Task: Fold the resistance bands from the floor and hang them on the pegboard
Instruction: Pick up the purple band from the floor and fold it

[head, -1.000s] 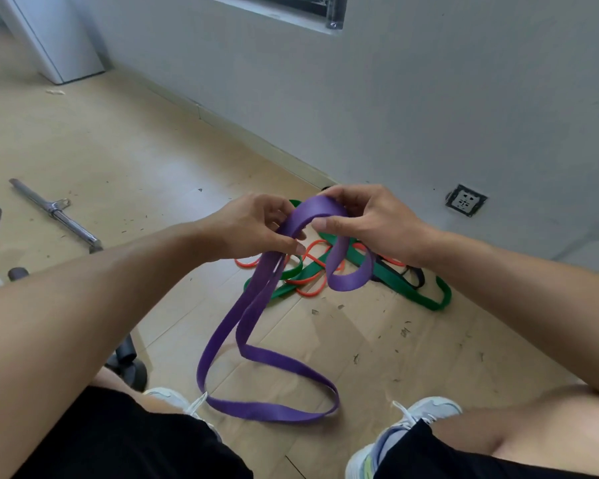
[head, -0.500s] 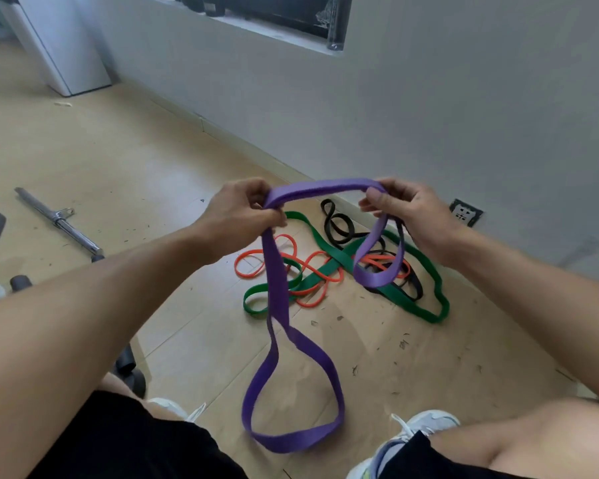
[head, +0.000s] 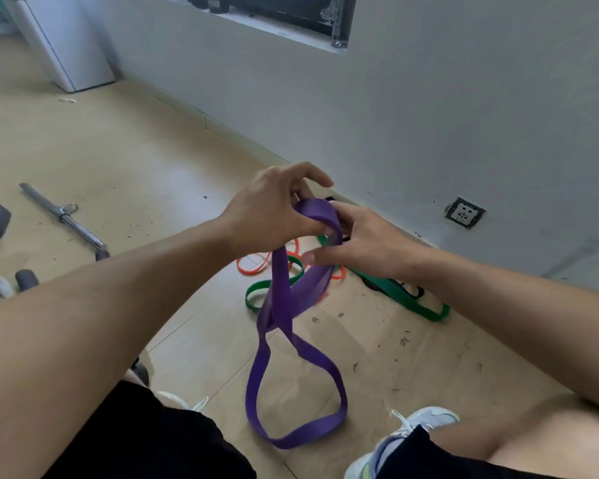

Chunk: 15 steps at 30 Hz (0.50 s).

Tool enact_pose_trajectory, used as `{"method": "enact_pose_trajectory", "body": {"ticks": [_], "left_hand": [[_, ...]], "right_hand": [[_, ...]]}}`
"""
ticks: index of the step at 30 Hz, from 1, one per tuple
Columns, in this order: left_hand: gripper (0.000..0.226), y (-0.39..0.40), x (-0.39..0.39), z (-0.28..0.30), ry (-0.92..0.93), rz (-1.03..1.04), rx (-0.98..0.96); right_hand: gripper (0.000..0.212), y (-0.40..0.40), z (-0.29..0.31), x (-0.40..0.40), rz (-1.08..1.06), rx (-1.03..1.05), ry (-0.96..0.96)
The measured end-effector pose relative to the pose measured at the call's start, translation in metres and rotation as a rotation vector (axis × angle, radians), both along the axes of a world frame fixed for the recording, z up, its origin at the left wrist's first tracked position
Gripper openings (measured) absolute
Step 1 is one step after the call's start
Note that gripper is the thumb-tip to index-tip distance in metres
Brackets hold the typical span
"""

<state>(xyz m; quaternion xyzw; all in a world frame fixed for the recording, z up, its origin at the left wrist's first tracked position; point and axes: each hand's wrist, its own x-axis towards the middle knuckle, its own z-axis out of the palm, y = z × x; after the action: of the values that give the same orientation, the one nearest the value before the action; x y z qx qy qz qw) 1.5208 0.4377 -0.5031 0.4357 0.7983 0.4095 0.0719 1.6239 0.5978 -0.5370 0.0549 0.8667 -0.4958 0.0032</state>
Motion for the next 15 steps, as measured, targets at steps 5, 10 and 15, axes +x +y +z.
{"method": "enact_pose_trajectory", "body": {"ticks": [5,10,15], "left_hand": [[0.061,-0.006,-0.009,-0.006,-0.199,0.044,-0.083],[0.037,-0.005,-0.01,-0.021,-0.235,-0.068,-0.217],[0.038,-0.009,-0.015,-0.034,-0.321,-0.126,-0.342]], "right_hand": [[0.031,0.005,0.011,-0.006,-0.128,-0.067,0.088],[0.026,0.001,0.027,-0.006,-0.146,-0.277,0.182],[0.029,0.018,0.048,-0.006,-0.234,-0.509,0.343]]}}
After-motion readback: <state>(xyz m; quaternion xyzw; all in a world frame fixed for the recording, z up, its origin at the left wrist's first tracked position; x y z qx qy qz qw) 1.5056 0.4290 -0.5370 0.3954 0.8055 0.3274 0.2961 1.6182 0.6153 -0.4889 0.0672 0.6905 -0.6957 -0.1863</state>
